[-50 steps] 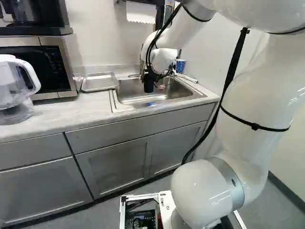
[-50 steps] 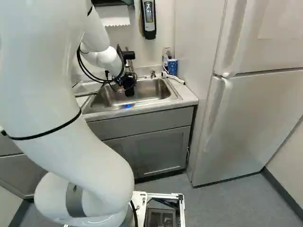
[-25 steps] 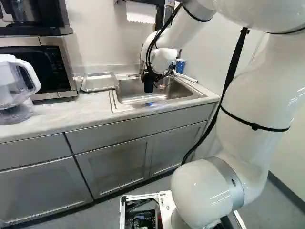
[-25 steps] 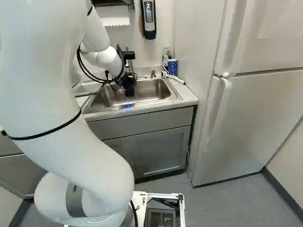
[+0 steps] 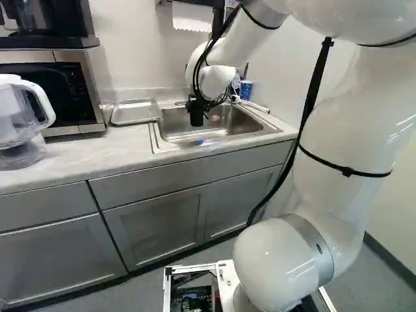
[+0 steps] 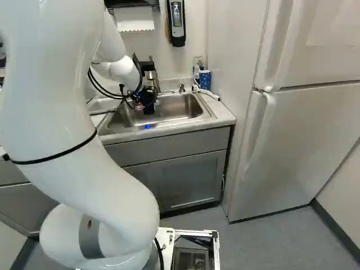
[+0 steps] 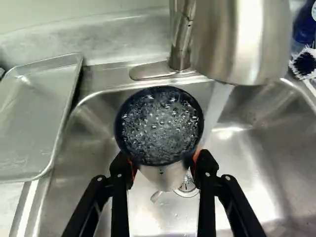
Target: Rinse the cup and place it in the tray
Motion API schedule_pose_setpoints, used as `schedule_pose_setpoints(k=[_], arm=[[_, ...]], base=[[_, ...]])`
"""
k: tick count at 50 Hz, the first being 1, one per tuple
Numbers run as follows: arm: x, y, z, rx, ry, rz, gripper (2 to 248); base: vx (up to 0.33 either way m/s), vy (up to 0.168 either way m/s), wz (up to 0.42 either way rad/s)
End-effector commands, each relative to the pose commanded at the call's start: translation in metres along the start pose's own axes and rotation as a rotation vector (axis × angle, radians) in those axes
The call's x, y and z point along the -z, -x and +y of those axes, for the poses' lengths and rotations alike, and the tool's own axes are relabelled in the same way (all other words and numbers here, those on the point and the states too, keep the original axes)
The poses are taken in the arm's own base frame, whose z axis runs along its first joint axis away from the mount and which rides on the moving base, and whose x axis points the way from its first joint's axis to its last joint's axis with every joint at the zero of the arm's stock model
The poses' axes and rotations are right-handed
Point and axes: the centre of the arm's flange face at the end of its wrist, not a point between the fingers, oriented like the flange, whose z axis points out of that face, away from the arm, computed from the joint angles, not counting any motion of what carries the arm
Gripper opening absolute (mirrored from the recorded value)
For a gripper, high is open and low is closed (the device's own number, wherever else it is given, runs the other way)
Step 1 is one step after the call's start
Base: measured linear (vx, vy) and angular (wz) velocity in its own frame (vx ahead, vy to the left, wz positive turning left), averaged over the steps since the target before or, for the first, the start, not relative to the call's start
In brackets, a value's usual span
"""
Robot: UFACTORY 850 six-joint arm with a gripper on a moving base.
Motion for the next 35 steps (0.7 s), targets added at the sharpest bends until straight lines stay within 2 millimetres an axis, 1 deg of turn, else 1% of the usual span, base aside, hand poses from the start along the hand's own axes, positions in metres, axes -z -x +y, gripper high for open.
schedule_pose_setpoints(k=[9, 35], arm=[[0.000, -0.004, -0.015, 0.018, -0.021, 0.006, 123], [0.017, -0.026, -0.057, 0.078, -0.083, 0.061, 123]], base=[[0.000, 0.000, 0.000], [0.000, 0.000, 0.000]])
